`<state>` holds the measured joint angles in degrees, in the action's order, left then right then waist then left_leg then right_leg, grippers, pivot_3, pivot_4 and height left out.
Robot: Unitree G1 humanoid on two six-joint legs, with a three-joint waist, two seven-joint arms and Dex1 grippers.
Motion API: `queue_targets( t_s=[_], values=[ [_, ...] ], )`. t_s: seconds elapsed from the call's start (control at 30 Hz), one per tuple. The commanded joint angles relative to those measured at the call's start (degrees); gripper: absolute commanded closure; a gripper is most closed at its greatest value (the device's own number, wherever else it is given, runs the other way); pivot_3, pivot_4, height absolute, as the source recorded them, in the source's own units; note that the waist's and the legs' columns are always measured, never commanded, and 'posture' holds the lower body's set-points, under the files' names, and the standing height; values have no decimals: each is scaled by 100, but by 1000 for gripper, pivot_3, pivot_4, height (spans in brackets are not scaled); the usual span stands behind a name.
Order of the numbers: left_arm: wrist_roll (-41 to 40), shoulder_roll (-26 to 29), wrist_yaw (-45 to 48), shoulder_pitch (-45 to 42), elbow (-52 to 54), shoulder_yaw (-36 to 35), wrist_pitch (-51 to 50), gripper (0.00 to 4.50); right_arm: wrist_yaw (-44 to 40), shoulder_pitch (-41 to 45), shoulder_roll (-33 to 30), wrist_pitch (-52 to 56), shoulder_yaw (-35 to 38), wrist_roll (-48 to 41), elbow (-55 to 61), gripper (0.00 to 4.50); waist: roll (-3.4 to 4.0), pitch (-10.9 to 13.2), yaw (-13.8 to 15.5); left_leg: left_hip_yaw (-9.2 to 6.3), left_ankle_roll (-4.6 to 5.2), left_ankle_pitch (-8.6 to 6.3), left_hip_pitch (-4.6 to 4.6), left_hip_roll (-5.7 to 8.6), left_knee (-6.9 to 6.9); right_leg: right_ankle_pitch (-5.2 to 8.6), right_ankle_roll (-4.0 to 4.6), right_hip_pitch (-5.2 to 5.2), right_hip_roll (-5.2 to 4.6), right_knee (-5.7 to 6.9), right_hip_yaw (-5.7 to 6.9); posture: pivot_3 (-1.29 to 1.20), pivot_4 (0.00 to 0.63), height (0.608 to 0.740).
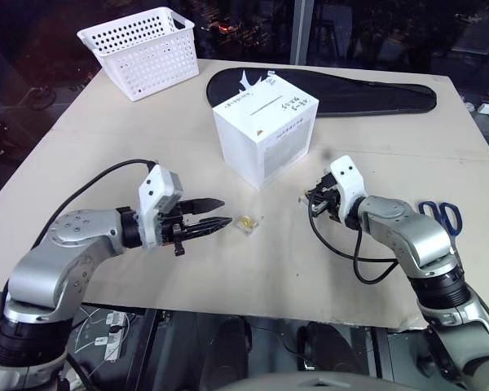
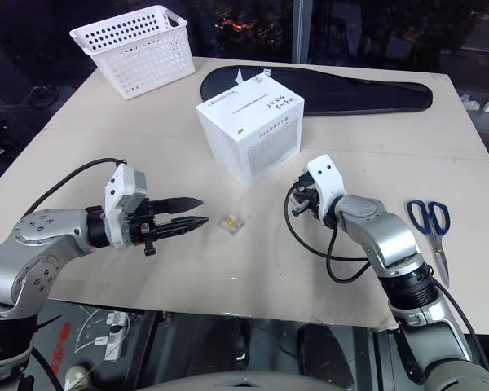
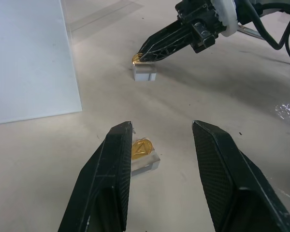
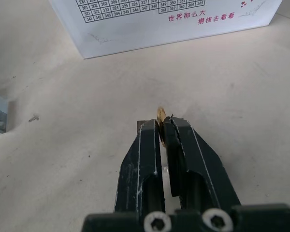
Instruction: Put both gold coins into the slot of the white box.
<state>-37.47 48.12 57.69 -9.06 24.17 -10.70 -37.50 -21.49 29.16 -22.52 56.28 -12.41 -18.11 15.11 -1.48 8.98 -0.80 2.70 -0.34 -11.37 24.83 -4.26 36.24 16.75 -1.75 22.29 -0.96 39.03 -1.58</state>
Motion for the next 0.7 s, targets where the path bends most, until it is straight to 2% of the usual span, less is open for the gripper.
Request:
queue_targets(
  t_s=[0.03,0.17,0.57,0.67,0.7],
  values=[
    [-239,8,-56,-143,138,-92,-128,2540,-69,53,-86,36,278,-44,321,4284,0,0,0,0,0,0,0,0,0,0,0,0,0,0,0,0,150,740],
    [-307,-7,-105,-244,68,-81,-198,2540,-136,96,-61,130,563,-216,401,4284,0,0,2,-1,0,0,0,0,0,0,0,0,0,0,1,0,150,740],
    [-239,-77,-96,-147,16,-39,-39,2540,-357,106,-169,212,553,-337,495,4284,0,0,-2,1,0,0,0,0,0,0,0,0,0,-1,-1,0,150,740],
    [-244,-79,-100,-124,24,-40,-27,2540,-356,69,-119,286,477,-385,673,3545,1,0,-5,0,0,0,0,0,-1,0,0,0,0,-1,0,0,150,740],
    [-242,-79,-99,-118,24,-40,-21,2540,-289,57,-88,275,438,-329,695,3058,1,0,-8,0,0,0,0,0,-1,0,0,1,1,0,0,0,150,740]
  ],
)
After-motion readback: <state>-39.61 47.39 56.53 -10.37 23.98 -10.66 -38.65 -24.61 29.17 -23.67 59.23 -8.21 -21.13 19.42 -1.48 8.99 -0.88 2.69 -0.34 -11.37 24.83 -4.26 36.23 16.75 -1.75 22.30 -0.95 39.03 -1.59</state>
